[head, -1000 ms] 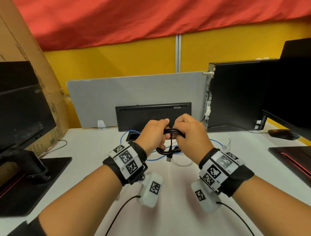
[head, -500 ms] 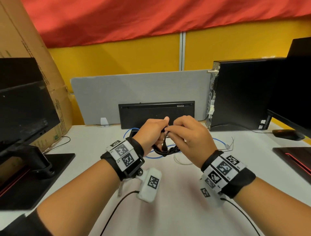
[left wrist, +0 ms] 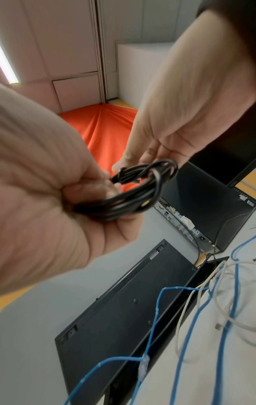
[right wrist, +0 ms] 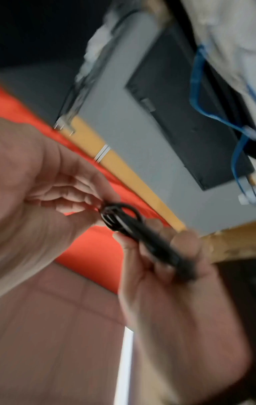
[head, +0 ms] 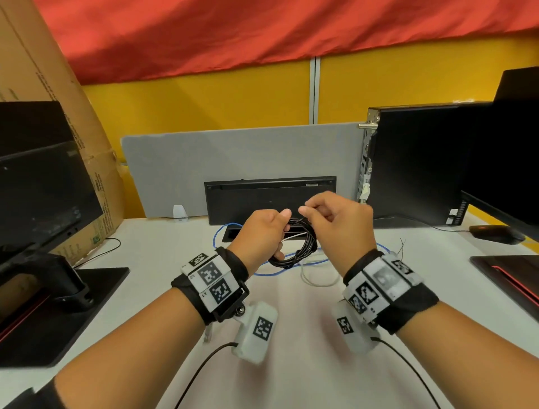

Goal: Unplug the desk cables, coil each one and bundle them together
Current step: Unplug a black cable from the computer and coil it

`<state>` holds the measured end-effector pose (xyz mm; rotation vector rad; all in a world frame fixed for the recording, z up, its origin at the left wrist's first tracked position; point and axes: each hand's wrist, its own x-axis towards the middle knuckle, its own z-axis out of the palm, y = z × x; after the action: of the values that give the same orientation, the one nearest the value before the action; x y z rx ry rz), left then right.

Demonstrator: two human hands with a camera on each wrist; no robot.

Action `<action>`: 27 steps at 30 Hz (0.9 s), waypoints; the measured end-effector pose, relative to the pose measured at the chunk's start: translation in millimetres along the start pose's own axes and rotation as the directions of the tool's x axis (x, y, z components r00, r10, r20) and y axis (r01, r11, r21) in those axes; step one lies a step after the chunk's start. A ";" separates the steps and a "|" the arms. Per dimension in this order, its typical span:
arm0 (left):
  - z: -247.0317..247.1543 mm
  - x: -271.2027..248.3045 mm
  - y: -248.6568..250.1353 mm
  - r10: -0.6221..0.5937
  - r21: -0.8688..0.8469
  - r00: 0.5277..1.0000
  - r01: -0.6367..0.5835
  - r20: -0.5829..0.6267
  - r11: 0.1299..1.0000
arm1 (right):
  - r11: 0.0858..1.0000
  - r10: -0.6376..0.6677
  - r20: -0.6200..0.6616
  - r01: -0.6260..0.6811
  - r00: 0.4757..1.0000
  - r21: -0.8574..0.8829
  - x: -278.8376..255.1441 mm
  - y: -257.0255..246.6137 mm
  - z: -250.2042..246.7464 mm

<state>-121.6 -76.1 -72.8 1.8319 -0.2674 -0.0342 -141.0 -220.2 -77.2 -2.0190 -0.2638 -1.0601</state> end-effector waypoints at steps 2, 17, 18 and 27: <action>0.6 2.2 -0.9 0.015 0.019 0.999 -0.015 -0.038 1.000 | 0.959 -0.212 0.072 0.221 0.975 -0.175 -5.2 2.1 -1.8; -23.7 6.8 -7.0 0.082 -0.010 0.989 -0.083 -0.122 0.996 | 0.942 0.280 0.323 -0.323 0.904 0.087 -2.1 -9.0 17.0; -27.5 6.3 -8.7 0.089 -0.017 0.990 -0.092 -0.107 0.996 | 0.898 0.330 0.372 -0.410 0.868 0.159 -1.7 -9.9 17.9; -67.2 1.3 -18.6 0.031 -0.138 0.998 -0.022 0.061 0.990 | 0.389 0.333 0.702 -0.770 0.629 0.506 -11.9 -18.7 34.9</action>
<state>-106.4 -8.0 -71.9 1.6919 -0.3261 -0.0905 -137.4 -180.0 -86.4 -1.2993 -0.1939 0.1235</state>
